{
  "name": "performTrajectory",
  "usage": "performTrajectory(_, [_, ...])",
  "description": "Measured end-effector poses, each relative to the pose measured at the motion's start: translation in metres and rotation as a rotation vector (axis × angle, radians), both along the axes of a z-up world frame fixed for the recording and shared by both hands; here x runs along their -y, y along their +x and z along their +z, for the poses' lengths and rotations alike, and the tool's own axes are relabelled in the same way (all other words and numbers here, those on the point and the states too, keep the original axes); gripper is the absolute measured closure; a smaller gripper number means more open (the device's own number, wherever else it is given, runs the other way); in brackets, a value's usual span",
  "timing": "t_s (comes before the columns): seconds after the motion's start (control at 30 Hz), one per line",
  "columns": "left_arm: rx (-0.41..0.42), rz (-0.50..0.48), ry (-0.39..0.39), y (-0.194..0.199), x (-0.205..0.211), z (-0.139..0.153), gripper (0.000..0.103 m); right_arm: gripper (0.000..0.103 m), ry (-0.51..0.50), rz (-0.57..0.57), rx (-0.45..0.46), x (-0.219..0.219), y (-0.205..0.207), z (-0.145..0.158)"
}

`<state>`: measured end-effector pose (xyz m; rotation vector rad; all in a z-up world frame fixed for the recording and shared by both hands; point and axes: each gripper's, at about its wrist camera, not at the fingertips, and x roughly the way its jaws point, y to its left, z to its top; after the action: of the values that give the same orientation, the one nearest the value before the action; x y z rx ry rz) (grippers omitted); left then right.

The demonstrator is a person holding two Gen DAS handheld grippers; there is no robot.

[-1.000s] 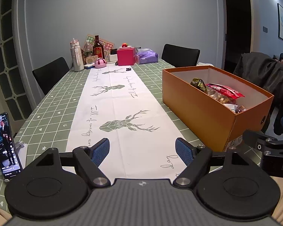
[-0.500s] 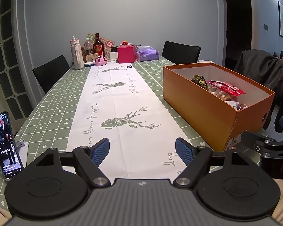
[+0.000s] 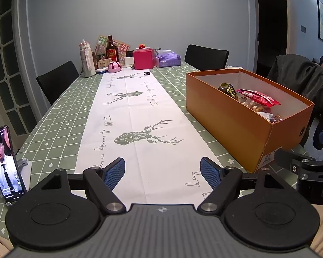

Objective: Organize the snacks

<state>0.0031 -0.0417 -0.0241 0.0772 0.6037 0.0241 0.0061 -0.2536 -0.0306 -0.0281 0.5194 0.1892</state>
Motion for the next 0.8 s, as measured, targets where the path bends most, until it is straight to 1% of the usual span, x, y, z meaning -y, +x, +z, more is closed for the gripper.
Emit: performTrajectory(0.8, [-0.008,0.0,-0.001,-0.0003,0.0013,-0.0006,0.01,0.003,0.001,0.022,-0.015,0.0007,-0.0003,-0.002])
